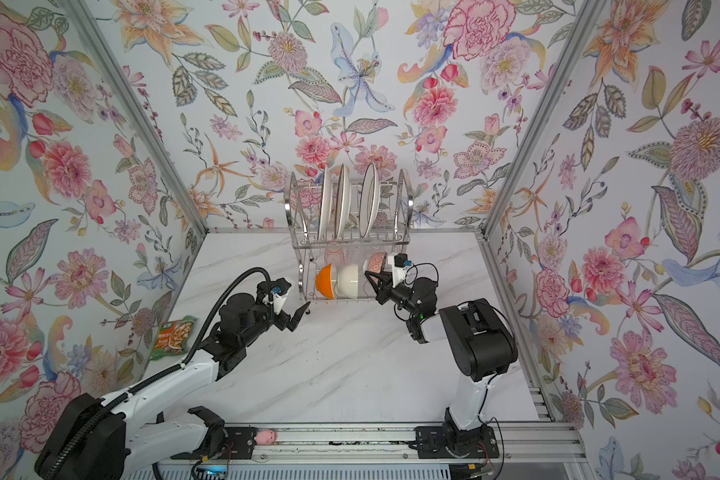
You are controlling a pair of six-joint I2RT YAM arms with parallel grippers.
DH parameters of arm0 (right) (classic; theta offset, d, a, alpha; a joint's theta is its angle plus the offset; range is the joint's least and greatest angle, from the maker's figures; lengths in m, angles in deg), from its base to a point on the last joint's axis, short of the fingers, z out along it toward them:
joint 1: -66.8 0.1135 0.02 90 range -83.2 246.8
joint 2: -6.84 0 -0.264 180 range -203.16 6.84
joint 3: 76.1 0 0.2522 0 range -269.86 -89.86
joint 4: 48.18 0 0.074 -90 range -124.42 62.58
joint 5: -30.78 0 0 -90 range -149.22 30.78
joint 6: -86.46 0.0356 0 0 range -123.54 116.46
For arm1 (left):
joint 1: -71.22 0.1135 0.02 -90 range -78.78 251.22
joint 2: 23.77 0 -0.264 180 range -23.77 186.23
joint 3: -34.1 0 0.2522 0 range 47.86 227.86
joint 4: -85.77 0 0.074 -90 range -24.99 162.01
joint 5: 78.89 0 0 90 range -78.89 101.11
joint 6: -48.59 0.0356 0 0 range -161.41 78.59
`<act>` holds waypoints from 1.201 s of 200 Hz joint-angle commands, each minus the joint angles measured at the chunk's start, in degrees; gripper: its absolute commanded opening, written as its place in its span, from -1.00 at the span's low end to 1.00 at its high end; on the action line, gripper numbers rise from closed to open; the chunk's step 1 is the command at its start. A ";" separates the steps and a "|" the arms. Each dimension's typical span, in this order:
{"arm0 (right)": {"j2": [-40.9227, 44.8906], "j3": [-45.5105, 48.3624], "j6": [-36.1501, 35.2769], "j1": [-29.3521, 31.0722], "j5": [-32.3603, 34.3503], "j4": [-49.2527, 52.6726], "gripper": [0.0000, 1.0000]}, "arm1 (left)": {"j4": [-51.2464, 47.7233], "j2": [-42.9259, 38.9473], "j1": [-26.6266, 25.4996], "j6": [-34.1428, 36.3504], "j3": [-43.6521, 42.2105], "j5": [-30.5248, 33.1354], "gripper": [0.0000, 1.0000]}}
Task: Unload the mixed dishes from the dish rack
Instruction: 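Close the right gripper on the pink patterned bowl's rim, then lift the pink patterned bowl out of the rack with the right gripper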
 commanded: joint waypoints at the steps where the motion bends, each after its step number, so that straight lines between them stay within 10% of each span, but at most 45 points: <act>1: 3.81 1.70 -3.81 0.78 2.91 -5.26 -1.00 | 1.58 0.88 -0.65 0.37 2.26 -0.57 0.99; 96: 20.80 10.12 -16.77 6.22 10.73 8.95 -1.00 | 1.54 -5.19 0.34 -2.60 0.93 1.05 0.99; 172: 40.72 4.08 -39.71 14.32 16.93 56.43 -1.00 | -0.32 -16.85 10.45 -7.45 -0.97 -0.09 0.99; 240: 35.41 -9.75 -55.43 26.59 21.89 83.00 -1.00 | -5.86 -16.18 18.88 -12.05 2.11 2.81 0.99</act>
